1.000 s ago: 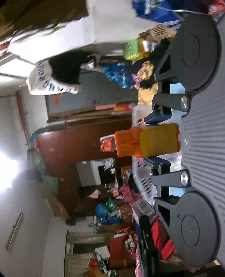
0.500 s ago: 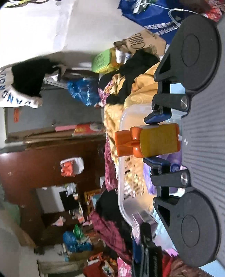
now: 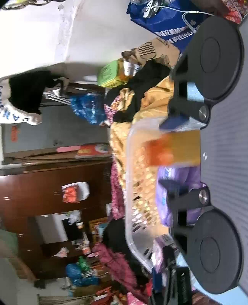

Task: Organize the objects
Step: 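Move both tools away from the basket toward the white plush toy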

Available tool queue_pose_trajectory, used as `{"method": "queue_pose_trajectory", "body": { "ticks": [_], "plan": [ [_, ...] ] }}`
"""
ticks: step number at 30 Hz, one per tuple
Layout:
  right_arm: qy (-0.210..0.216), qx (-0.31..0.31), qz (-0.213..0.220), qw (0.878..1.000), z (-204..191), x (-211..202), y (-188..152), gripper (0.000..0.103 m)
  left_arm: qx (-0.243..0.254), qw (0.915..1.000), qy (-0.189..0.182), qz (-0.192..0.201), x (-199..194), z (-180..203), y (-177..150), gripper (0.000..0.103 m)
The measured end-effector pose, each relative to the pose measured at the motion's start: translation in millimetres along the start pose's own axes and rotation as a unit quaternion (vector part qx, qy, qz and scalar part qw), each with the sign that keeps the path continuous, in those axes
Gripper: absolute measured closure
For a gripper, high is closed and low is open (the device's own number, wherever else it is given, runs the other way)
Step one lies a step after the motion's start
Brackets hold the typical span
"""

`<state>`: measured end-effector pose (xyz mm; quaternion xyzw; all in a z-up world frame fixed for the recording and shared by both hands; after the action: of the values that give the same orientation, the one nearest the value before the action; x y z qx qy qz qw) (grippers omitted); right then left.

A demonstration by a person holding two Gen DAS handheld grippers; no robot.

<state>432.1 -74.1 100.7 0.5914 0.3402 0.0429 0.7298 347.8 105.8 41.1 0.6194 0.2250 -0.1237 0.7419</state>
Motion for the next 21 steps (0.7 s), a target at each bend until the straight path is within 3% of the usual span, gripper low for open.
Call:
{"method": "queue_pose_trajectory", "body": {
  "ticks": [5,11,16,21],
  "plan": [
    [0.027,0.006,0.055,0.998,5,-40,-11,0.000,-0.013,0.9977,-0.036,0.056,-45,0,-13,0.003],
    [0.045,0.016,0.116,0.992,11,-103,-82,0.000,-0.030,0.9917,-0.108,0.063,-87,1,-94,0.003],
    [0.089,0.023,0.115,0.989,-2,-141,-156,0.000,-0.005,0.9875,-0.150,0.049,-112,15,-162,0.003],
    [0.104,-0.015,0.107,0.989,-16,-144,-169,0.004,-0.012,0.9824,-0.181,0.046,-131,25,-192,0.003]
  ]
}}
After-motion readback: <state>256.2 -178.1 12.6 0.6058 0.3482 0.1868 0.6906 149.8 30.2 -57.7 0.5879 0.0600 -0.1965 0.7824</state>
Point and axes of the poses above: each gripper's, at about its wrist camera, not at the fingertips, and x roughly the way its jaws point, z to its right, y to its top, the point moved 9 cm from there along x, roughly the way its jaws point, and after that the axes turned 10 degrees about -x, right-handed, at the moved point
